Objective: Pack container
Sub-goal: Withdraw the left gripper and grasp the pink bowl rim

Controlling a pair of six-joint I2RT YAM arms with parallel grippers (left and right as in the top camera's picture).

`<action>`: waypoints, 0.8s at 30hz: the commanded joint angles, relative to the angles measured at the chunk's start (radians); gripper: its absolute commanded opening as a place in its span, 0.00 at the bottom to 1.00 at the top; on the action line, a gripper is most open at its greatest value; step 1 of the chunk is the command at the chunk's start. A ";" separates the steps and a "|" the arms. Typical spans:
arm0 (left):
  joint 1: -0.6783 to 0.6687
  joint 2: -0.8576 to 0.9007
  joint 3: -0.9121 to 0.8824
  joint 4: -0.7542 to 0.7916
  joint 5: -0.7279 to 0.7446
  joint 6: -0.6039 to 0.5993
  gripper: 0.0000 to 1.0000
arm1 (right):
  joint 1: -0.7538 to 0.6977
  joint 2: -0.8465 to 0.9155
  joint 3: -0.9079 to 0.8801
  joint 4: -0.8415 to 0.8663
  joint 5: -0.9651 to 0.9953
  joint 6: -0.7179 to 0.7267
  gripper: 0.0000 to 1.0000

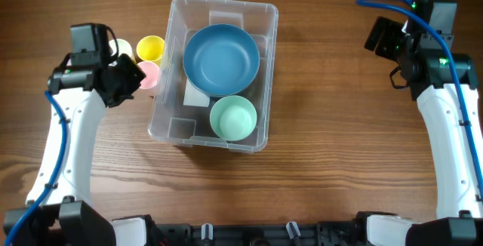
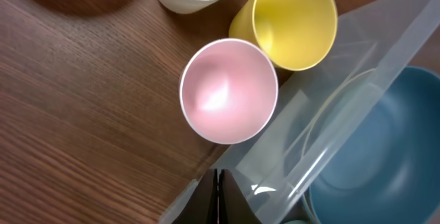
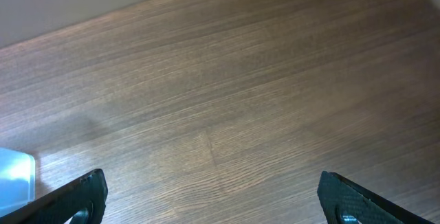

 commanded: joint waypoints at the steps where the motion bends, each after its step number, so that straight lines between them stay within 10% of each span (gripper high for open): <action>1: -0.038 0.039 0.002 0.001 -0.036 0.008 0.04 | 0.001 0.007 0.009 0.002 0.014 0.012 1.00; 24: -0.267 0.065 0.000 0.093 -0.126 0.007 0.16 | 0.001 0.007 0.009 0.002 0.014 0.012 1.00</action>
